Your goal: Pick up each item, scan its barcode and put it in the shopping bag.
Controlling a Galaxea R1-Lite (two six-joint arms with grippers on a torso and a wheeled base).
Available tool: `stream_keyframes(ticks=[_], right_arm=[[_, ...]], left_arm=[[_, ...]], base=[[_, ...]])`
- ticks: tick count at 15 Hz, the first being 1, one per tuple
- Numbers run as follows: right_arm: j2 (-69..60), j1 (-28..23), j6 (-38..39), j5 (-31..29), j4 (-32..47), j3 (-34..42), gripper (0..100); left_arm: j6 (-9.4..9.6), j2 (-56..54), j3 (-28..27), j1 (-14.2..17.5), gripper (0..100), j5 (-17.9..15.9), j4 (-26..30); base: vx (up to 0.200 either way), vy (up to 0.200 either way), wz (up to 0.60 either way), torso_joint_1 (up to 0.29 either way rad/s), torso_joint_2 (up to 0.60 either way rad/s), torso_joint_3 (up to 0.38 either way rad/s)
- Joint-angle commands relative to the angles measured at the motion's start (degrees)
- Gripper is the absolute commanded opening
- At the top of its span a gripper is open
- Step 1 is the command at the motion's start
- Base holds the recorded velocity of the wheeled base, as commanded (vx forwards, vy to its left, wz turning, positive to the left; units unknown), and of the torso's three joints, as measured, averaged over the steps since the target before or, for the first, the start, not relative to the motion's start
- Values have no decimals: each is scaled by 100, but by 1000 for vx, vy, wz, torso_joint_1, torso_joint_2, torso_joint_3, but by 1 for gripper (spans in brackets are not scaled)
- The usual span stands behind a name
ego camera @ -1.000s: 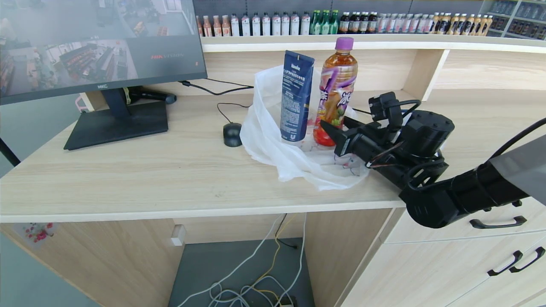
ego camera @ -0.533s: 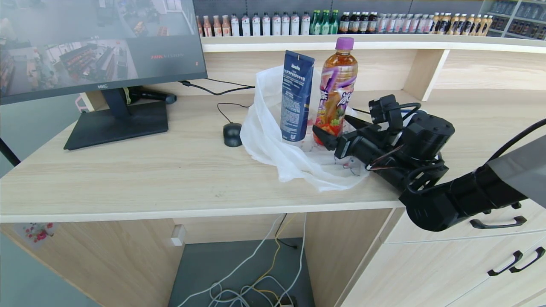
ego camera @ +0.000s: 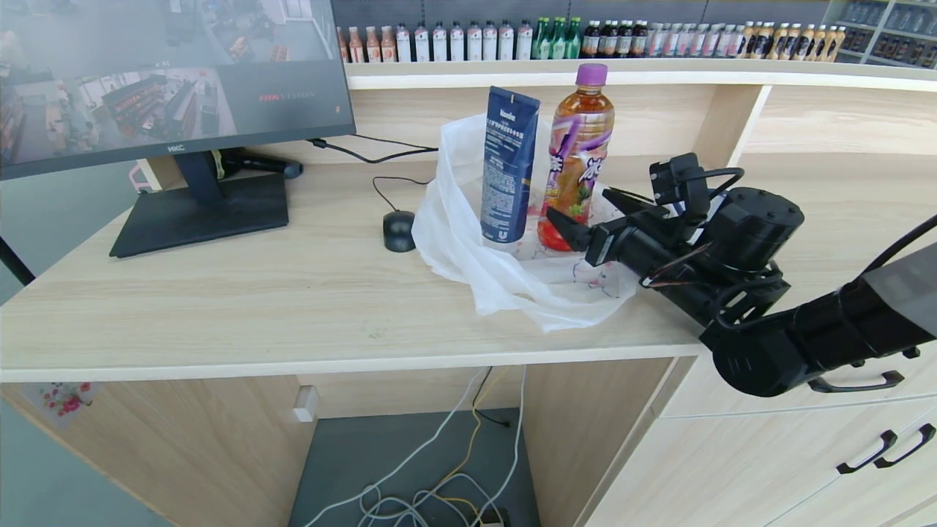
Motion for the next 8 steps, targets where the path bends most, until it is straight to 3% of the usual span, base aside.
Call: stream_keyframes(ticks=[1,6,8], right_arm=[[-222,-3,-11,-7,1,90,100],[-1505,-3,-37,-139,54,1312,100],[-2613,15,-20,-350,54,2525,100]], left_arm=[[-4,-1,0,4,100,1,0],[-4,-1,0,4,100,1,0],[-4,-1,0,4,100,1,0]], base=[[0,0,0,0,0,0],[0,0,0,0,0,0],[0,0,0,0,0,0]])
